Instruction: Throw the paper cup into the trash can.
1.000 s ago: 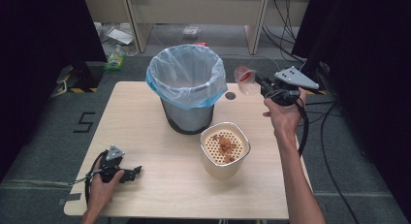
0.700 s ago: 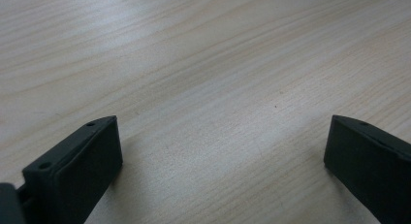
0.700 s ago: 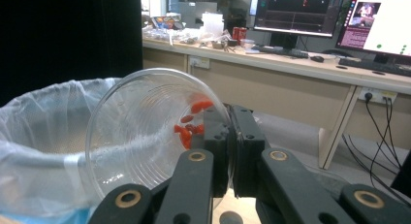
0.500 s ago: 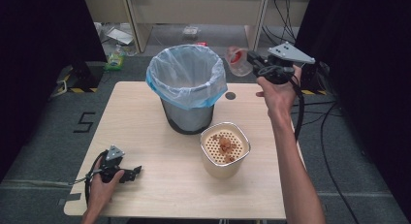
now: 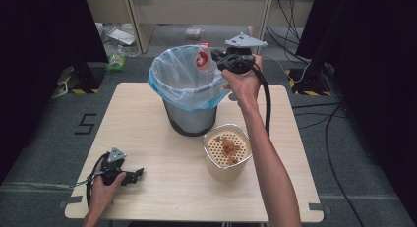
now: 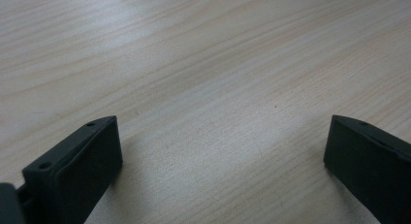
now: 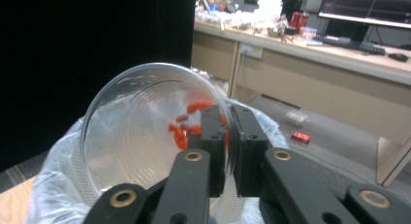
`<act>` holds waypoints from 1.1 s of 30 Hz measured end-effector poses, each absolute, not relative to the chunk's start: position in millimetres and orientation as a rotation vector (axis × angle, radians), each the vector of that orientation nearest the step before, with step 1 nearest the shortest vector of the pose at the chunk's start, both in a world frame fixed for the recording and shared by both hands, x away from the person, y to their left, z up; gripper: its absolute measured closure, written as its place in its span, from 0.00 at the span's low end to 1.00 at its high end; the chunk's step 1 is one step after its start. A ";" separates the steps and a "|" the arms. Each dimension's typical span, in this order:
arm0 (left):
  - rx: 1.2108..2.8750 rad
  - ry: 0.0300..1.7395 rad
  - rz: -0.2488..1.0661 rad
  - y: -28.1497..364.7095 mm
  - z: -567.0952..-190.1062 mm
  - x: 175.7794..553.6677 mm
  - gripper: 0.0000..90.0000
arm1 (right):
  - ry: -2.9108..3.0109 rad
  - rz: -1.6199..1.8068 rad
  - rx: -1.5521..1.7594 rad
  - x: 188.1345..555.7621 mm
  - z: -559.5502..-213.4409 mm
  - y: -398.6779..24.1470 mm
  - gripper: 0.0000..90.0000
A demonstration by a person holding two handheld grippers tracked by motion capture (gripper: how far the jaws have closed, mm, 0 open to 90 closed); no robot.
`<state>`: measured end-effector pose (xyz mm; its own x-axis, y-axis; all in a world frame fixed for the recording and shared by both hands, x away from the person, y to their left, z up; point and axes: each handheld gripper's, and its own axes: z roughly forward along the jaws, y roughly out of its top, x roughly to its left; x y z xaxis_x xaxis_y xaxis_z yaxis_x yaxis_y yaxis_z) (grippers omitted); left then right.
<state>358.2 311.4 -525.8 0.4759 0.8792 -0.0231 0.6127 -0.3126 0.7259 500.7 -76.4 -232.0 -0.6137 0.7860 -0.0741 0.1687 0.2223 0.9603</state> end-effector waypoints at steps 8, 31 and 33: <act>2.045 1.230 0.502 311.5 -525.7 357.6 0.00 | 1.922 1.406 0.905 506.2 -235.4 -72.3 0.79; 2.044 1.230 0.502 311.5 -525.7 357.6 0.00 | 1.926 1.248 1.017 472.7 -274.7 -167.1 0.58; 2.044 1.230 0.502 311.4 -525.7 357.6 0.00 | 1.927 1.240 1.019 470.5 -277.6 -170.6 0.57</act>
